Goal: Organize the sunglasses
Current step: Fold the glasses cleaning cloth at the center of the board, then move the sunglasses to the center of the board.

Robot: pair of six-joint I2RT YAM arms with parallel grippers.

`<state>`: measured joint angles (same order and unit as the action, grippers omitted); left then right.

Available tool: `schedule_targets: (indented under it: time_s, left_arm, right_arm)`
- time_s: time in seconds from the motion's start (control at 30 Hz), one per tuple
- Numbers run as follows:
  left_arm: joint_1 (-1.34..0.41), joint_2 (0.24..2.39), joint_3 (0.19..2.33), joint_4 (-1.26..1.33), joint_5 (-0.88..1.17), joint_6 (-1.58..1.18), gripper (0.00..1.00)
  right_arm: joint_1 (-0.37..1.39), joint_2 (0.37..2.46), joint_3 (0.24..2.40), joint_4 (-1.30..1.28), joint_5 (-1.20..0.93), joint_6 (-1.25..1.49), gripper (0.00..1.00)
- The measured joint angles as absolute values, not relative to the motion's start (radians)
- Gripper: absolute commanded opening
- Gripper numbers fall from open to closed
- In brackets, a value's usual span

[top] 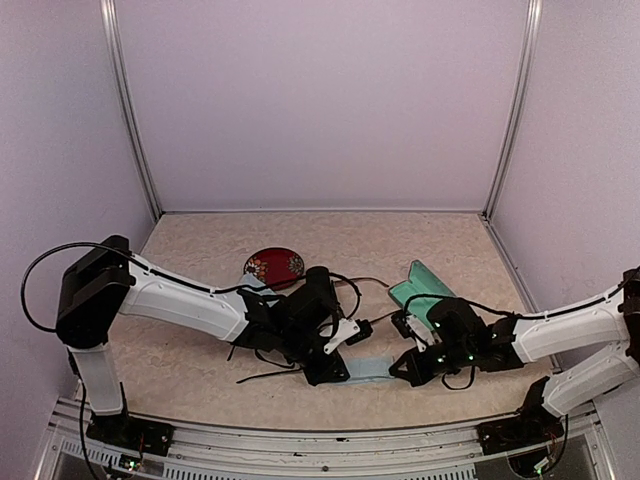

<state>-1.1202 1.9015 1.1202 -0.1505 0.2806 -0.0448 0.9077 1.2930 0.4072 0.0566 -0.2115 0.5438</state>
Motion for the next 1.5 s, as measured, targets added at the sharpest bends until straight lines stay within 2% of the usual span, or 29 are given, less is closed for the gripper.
schedule_targets:
  time_s: [0.2,0.37,0.57,0.73,1.0,1.27,1.5]
  left_arm:
    - [-1.125,1.886,1.094,-0.154,0.283,-0.041,0.38]
    - [-1.108,1.858,1.082,-0.153,0.281,-0.048,0.43]
    - [-1.013,1.857,1.087,-0.124,0.286,-0.094,0.47]
    - [-0.943,1.898,1.14,-0.125,0.3,-0.108,0.47]
    - [-0.945,1.927,1.162,-0.136,0.33,-0.107,0.47]
    - [-0.971,1.946,1.175,-0.136,0.323,-0.106,0.47]
    - [-0.986,1.961,1.185,-0.134,0.287,-0.134,0.48]
  right_arm:
    - [0.907,1.222,0.408,0.04,-0.163,0.557,0.39]
    - [0.886,1.225,0.418,0.027,-0.152,0.556,0.47]
    - [0.825,1.28,0.449,0.025,-0.167,0.547,0.47]
    - [0.778,1.351,0.5,0.02,-0.218,0.509,0.47]
    - [0.72,1.363,0.522,-0.01,-0.233,0.483,0.48]
    - [0.632,1.367,0.664,-0.123,-0.144,0.408,0.49]
    - [0.537,1.472,0.74,-0.139,-0.131,0.35,0.5]
